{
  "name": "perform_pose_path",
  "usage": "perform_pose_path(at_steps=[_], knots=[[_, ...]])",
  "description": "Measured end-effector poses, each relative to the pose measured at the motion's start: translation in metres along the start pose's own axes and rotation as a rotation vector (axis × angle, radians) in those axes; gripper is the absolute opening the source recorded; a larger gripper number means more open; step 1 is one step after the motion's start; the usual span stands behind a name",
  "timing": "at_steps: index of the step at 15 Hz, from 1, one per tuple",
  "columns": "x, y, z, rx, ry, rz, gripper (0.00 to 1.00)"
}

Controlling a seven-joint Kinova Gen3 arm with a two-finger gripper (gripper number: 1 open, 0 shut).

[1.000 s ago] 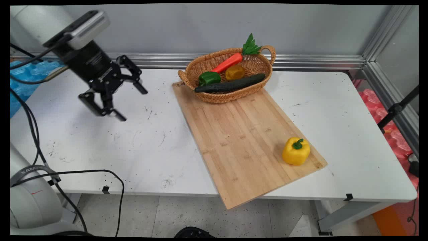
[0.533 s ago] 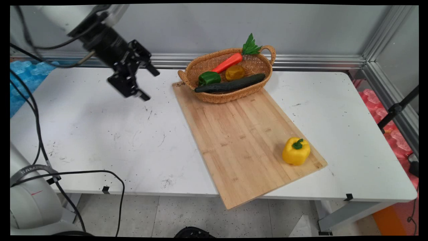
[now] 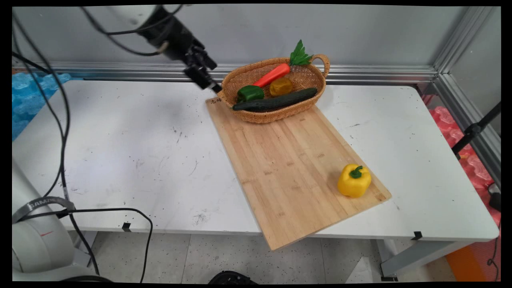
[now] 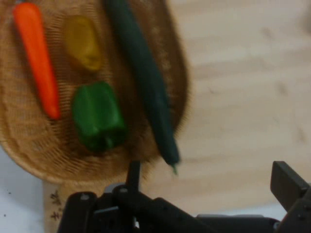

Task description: Pick up the cucumber from the vegetable basket

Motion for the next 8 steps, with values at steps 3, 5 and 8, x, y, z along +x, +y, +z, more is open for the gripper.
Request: perform_pose_path(at_steps=[3, 5, 8], knots=[[0.019, -0.010, 0.024, 0.040, 0.006, -0.084, 1.00], [0.035, -0.015, 0.045, 0.063, 0.008, -0.142, 1.00], [0.056, -0.022, 0.078, 0.092, 0.003, -0.210, 1.00]])
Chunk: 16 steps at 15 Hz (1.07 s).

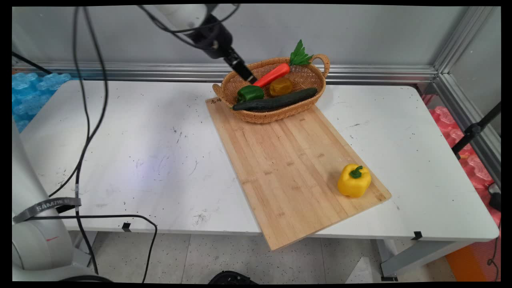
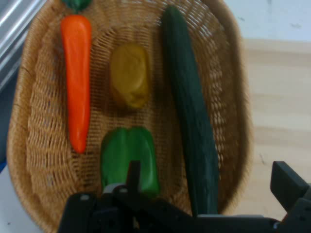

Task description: Pick up the cucumber from the vegetable basket

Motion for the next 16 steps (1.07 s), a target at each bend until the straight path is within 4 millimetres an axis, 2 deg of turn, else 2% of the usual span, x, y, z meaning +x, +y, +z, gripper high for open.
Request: perform_pose_path(at_steps=[6, 12, 16], knots=[[0.030, 0.005, 0.066, 0.035, -0.038, -0.095, 1.00], [0.046, 0.009, 0.122, 0.061, -0.093, -0.150, 1.00], [0.051, 0.012, 0.146, 0.071, -0.125, -0.168, 1.00]])
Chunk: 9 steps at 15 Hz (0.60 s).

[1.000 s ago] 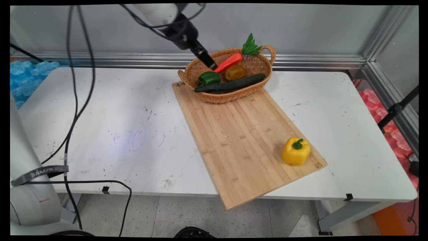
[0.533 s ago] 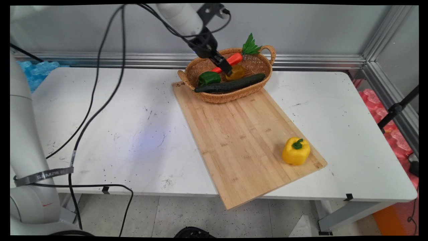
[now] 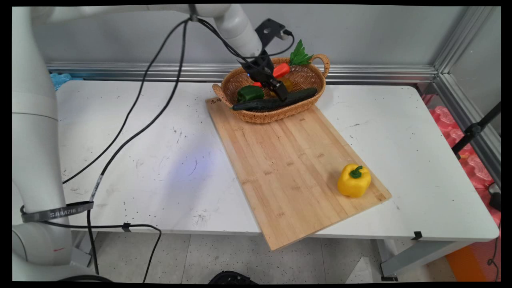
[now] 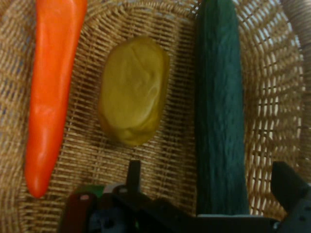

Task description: Pick up the cucumber from the vegetable basket, then place the picked object on the cutting board

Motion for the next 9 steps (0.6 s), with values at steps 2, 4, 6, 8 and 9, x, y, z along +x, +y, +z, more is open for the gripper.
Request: perform_pose_path(at_steps=[2, 4, 6, 8, 9], knots=[[0.004, 0.003, 0.011, 0.005, -0.015, -0.008, 1.00], [0.007, 0.005, 0.019, 0.007, -0.027, -0.010, 0.00], [0.009, 0.007, 0.022, 0.007, -0.034, -0.006, 0.00], [0.011, 0.009, 0.022, 0.006, -0.036, 0.002, 0.00], [0.012, 0.009, 0.021, 0.005, -0.035, 0.007, 0.00]])
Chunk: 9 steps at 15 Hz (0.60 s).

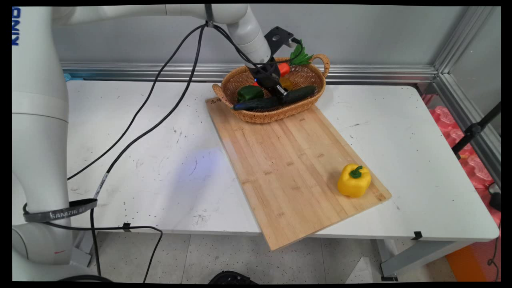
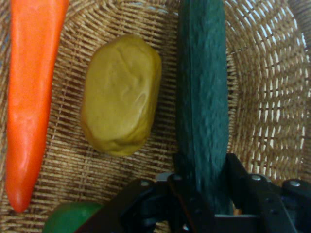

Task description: Place the picked object on the cutting board

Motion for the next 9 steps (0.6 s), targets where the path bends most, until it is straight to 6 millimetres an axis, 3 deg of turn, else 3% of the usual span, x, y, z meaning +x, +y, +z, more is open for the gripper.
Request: perform_pose_path(at_steps=[5, 9], knots=[[0.003, 0.001, -0.017, -0.002, 0.010, 0.023, 0.00], [0.003, 0.004, -0.050, -0.010, 0.023, 0.063, 0.00]])
